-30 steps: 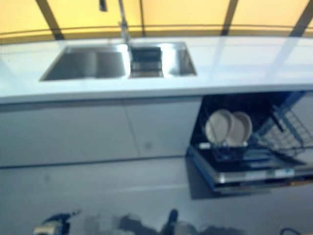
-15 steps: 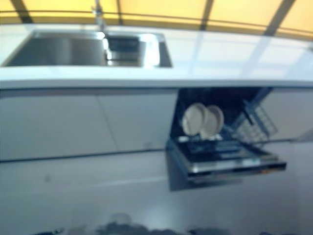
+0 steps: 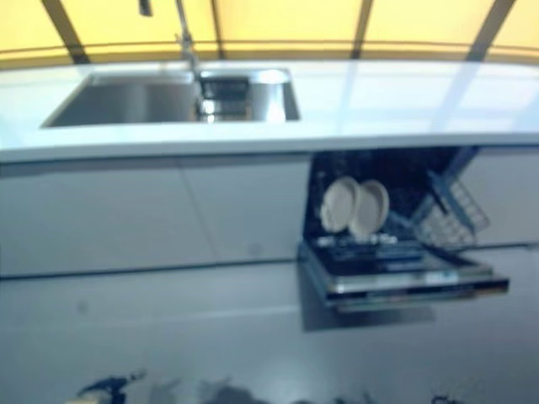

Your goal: Take plates into dishwasher

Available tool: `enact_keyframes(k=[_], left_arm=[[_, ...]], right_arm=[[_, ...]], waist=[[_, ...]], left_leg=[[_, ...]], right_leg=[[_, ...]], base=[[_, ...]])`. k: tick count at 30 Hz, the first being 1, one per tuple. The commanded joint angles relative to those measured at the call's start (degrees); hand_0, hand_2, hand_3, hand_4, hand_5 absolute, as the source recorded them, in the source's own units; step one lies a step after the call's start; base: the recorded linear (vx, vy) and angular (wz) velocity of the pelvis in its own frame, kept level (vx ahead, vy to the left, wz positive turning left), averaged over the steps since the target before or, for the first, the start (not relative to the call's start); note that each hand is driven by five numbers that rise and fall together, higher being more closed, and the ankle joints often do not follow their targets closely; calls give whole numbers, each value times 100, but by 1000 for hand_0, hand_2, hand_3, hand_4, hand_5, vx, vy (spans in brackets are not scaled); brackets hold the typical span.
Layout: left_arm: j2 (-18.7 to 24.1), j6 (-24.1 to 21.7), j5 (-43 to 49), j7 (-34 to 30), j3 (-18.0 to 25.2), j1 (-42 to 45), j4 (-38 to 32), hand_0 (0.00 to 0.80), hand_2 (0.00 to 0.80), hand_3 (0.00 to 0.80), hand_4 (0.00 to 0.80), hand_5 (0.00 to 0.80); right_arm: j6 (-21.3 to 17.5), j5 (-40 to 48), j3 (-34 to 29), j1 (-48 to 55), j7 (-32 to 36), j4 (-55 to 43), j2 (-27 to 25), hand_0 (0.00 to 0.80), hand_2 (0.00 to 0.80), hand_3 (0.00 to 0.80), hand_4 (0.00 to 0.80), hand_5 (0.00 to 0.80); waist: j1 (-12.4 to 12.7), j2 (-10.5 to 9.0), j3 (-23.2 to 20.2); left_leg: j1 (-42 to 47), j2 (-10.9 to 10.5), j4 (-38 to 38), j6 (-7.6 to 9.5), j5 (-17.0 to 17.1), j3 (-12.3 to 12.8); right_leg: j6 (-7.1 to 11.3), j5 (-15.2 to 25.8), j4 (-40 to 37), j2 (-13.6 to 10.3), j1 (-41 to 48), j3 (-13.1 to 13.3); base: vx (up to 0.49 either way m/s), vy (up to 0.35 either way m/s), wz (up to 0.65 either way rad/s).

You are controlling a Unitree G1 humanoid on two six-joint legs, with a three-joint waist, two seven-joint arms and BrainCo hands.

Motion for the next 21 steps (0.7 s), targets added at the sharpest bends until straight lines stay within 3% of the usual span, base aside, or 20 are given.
enact_keyframes(k=[1, 9, 13, 21], left_arm=[[-95, -252, -365, 227, 91, 67, 60, 0, 0, 0, 0, 0], [-568, -488, -644, 141, -127, 229, 161, 0, 0, 0, 0, 0], [-775, -647, -747, 98, -271, 286, 175, 0, 0, 0, 0, 0], [-922, -614, -891, 26, -508, 364, 37, 0, 0, 0, 0, 0]], right_arm=[[-614, 1007, -544, -369, -115, -43, 19, 0, 0, 0, 0, 0], [-1184, 2789, -747, -1044, 108, -465, 22, 0, 0, 0, 0, 0], [-1411, 4068, -803, -1331, 480, -720, 114, 0, 0, 0, 0, 0], [-1618, 5050, -606, -2165, 829, -1448, -163, 0, 0, 0, 0, 0]], waist=[[-19, 302, 196], [43, 832, 439], [63, 986, 527], [205, 1185, 687]], left_leg=[[-42, -372, 123, 802, -315, -180], [-281, -647, 200, 754, -313, -323], [-399, -680, 303, 736, -295, -313], [-740, -815, 950, 715, -459, -398]], right_leg=[[-305, -256, 1086, -125, -532, 107], [-367, -682, 1649, -383, -859, 286], [-457, -890, 1814, -420, -984, 293], [-631, -1169, 2381, -612, -1168, 332]], base=[[-54, 126, 10], [-40, 120, 13], [-10, 79, 6], [-6, 79, 11]])
